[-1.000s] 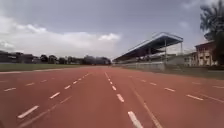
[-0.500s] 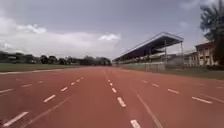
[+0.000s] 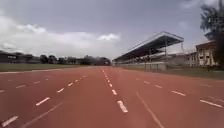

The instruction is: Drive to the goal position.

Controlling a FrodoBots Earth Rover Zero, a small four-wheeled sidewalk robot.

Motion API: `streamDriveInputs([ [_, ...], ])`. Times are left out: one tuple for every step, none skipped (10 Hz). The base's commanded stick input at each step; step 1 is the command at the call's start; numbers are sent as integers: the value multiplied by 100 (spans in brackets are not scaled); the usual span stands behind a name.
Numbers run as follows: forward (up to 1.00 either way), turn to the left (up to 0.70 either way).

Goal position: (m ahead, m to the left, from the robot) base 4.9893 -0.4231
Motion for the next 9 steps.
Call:
streamDriveInputs([
  [45, 0],
  [45, 0],
  [45, 0],
  [45, 0],
  [45, 0],
  [45, 0],
  [45, 0],
  [45, 0],
  [45, 0],
])
